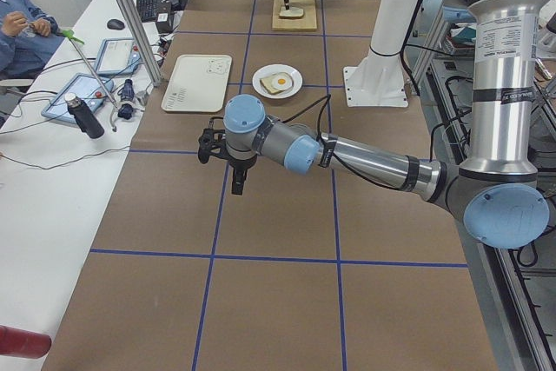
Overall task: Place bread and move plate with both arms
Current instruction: 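Lower the right gripper onto the bread slice on the wooden board and grasp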
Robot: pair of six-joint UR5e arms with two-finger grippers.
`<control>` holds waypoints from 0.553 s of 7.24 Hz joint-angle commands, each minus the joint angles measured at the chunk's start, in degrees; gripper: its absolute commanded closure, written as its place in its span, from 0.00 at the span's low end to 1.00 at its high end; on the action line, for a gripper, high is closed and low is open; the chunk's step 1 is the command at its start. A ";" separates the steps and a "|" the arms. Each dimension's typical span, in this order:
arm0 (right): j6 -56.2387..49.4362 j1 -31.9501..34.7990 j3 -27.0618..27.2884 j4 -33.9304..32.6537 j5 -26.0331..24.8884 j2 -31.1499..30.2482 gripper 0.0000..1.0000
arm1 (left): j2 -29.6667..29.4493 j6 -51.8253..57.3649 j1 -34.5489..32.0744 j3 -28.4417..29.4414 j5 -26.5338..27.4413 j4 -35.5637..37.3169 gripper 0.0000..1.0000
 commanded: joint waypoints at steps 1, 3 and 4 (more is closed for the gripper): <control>-0.50 -0.04 -0.23 1.92 0.01 0.09 1.00 | 0.48 -0.23 -0.02 -0.42 0.05 0.00 0.02; -0.51 0.04 -1.63 3.35 0.10 0.00 1.00 | 0.56 -0.23 -0.11 -0.68 -0.21 0.00 0.02; -0.07 0.30 0.80 3.35 1.32 0.09 1.00 | 0.57 -0.31 -0.11 -0.42 -0.47 -0.09 0.02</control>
